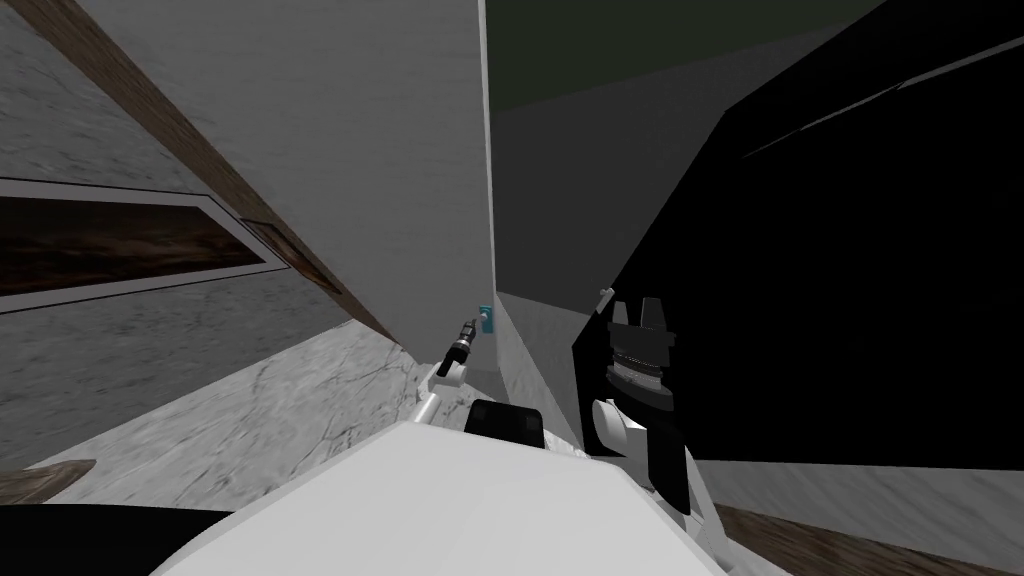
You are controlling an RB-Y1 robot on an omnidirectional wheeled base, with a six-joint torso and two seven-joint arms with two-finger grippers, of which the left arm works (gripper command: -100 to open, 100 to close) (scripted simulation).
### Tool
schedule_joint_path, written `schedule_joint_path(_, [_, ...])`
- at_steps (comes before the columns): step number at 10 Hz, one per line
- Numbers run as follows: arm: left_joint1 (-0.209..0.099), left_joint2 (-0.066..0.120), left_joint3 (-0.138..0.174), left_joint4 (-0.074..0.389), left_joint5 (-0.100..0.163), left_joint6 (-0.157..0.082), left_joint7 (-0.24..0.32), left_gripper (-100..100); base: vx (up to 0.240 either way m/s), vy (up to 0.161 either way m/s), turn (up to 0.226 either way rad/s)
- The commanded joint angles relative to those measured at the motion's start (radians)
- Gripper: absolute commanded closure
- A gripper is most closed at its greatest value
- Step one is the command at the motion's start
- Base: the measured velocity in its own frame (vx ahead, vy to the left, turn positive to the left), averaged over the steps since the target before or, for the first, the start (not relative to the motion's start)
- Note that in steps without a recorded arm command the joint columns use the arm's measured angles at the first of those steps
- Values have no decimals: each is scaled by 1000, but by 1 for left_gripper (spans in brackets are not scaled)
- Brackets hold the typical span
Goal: Push the door open
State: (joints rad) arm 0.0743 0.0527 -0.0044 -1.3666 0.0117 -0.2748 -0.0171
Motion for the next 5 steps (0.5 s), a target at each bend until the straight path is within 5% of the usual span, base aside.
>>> schedule_joint_path(1, [7,-3,-5,-7,2,1,2,-100,-194,-29,15])
schedule_joint_path(4, [19,-27,-14,-20,5,3,7,-100,-218,-55,17])
schedule_joint_path(5, [13,-20,-11,-8,5,-3,6,-100,-114,-39,6])
